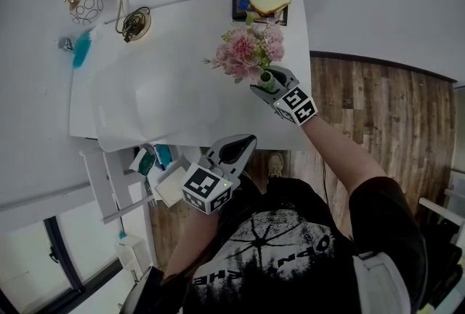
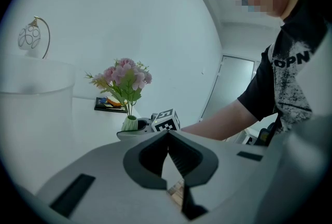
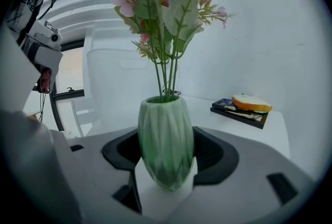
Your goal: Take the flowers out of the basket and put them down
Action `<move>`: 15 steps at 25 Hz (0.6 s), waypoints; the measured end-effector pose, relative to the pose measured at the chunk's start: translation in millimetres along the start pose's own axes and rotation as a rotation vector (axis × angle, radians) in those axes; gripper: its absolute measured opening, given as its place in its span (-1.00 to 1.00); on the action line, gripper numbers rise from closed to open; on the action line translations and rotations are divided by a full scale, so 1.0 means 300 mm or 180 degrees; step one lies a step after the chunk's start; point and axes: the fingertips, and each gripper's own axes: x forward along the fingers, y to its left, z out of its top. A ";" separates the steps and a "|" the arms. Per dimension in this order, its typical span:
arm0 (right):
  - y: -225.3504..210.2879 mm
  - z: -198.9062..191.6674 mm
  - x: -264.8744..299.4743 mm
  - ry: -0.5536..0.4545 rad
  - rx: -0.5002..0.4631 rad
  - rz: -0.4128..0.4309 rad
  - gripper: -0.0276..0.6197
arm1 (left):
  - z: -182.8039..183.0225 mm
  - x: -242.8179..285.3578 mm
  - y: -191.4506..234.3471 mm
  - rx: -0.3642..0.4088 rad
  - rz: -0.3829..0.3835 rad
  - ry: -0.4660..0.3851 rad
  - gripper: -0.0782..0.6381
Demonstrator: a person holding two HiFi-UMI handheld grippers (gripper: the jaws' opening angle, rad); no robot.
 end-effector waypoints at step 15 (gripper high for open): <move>-0.005 0.012 -0.020 -0.0057 0.0142 -0.0012 -0.04 | 0.010 -0.002 -0.006 0.0018 0.0034 -0.0023 -0.74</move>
